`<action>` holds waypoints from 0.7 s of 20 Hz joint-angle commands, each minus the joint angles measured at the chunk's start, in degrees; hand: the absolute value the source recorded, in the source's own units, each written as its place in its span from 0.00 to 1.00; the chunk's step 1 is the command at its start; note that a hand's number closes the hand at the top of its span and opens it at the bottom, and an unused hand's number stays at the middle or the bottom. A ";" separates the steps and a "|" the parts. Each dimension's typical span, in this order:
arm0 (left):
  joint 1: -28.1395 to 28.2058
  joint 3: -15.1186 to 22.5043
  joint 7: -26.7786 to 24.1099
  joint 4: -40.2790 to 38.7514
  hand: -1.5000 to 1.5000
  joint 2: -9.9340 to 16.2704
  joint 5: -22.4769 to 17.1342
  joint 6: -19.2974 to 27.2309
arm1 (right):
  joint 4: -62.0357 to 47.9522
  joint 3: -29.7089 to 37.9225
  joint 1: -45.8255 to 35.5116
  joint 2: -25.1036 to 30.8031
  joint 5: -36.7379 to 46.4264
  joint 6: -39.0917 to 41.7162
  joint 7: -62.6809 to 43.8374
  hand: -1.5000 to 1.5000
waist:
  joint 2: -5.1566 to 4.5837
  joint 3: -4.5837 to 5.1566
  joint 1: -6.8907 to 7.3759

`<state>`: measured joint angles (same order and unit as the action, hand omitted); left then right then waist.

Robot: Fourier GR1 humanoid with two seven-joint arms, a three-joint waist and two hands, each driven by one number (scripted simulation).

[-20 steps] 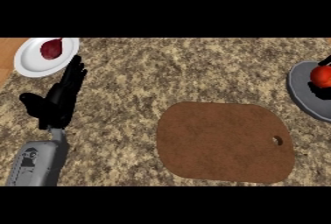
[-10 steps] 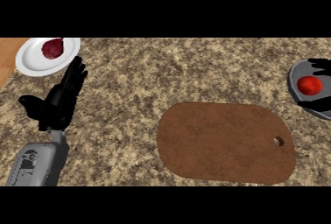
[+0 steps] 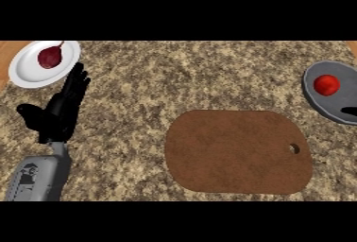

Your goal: Pick the tomato from the cutting board and place it in the pan

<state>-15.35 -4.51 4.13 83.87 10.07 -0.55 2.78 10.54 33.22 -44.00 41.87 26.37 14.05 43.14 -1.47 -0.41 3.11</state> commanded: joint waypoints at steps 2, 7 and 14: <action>-0.84 -1.88 -1.16 -2.70 0.50 1.34 0.03 0.06 | -2.77 2.81 4.03 6.07 -3.43 15.12 5.29 0.00 | 0.12 0.03 -1.76; 0.89 -2.37 -1.01 -1.07 0.50 2.37 -1.18 -1.70 | -1.65 3.01 7.07 10.43 -4.99 26.15 8.21 0.00 | 0.71 0.10 -2.03; 1.59 -1.11 -1.06 -1.57 0.50 -0.17 0.40 0.86 | 1.60 3.39 15.19 15.24 -7.84 32.97 12.51 0.00 | 1.21 0.14 -4.20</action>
<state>-13.58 -5.79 4.24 83.88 10.42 -0.47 3.51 11.70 36.01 -32.47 54.14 20.06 31.94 44.86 -0.34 -0.32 -0.19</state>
